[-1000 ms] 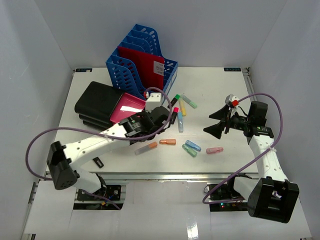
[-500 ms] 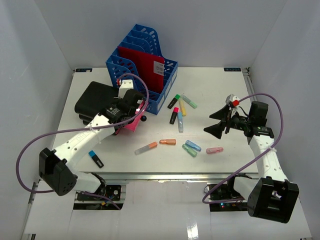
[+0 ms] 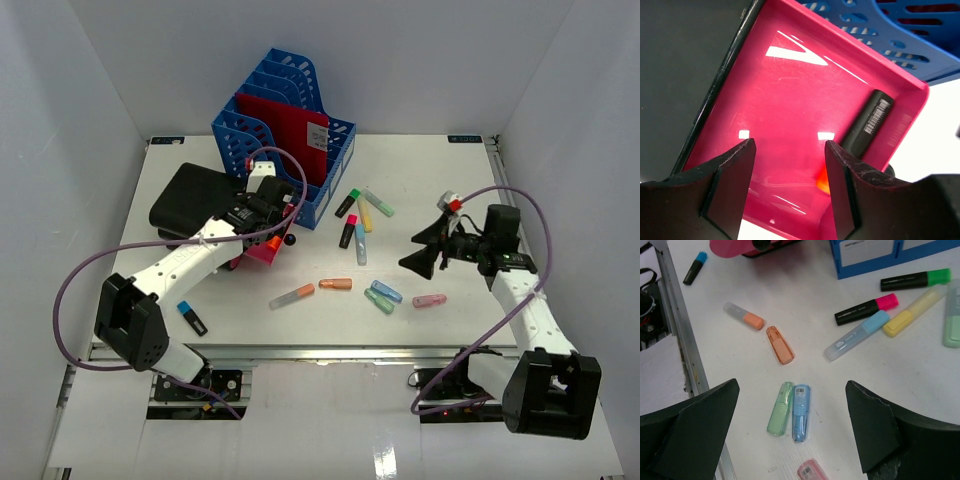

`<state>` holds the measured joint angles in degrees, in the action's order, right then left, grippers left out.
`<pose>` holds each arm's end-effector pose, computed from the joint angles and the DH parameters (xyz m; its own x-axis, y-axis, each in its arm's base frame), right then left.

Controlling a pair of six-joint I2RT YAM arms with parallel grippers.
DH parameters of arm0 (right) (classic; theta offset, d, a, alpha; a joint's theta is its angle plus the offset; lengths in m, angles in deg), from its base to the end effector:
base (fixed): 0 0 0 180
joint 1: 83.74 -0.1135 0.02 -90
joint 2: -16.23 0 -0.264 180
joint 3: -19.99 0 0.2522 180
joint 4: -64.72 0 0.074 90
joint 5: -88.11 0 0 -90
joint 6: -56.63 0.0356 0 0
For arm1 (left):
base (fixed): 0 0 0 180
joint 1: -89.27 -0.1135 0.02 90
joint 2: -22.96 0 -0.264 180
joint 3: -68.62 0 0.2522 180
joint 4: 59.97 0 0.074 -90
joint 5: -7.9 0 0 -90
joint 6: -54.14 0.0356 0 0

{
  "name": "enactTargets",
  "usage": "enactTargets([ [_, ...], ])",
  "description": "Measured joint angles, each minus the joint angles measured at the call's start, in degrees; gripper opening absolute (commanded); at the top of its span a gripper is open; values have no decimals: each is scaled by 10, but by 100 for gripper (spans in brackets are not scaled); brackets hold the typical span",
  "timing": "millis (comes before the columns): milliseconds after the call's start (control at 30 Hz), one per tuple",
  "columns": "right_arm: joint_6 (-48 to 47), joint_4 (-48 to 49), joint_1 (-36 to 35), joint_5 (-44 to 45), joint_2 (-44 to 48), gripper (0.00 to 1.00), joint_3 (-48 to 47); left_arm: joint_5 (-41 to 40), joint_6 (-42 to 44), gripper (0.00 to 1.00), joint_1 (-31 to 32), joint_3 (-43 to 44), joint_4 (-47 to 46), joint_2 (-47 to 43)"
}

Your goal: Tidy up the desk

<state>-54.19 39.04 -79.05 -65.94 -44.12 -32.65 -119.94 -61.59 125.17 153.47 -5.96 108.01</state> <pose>0.2160 0.0144 0.2598 -0.2594 -0.1348 -0.9563 -0.8609 0.4810 0.1658 0.2632 -0.1636 0.2928 -0.6668 0.0594 -0.7429 -0.1299 0.9723 0.1944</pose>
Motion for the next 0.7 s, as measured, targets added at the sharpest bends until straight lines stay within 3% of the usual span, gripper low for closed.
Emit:
enactTargets([
  [267, 97, 6, -212, 253, -92, 90, -57, 97, -5, 80, -1, 0, -4, -76],
  [367, 148, 9, -275, 351, -162, 91, -119, 149, -9, 84, -1, -14, -32, -149],
  [500, 210, 5, -346, 460, -274, 100, -214, 216, -26, 86, 0, -78, -83, -295],
  [533, 225, 7, -358, 476, -298, 97, -230, 228, -31, 86, 0, -97, -94, -335],
  [600, 255, 9, -377, 504, -341, 81, -255, 249, -45, 86, 0, -131, -111, -404],
  [700, 287, 6, -388, 532, -384, 73, -280, 263, -63, 86, 0, -169, -119, -472],
])
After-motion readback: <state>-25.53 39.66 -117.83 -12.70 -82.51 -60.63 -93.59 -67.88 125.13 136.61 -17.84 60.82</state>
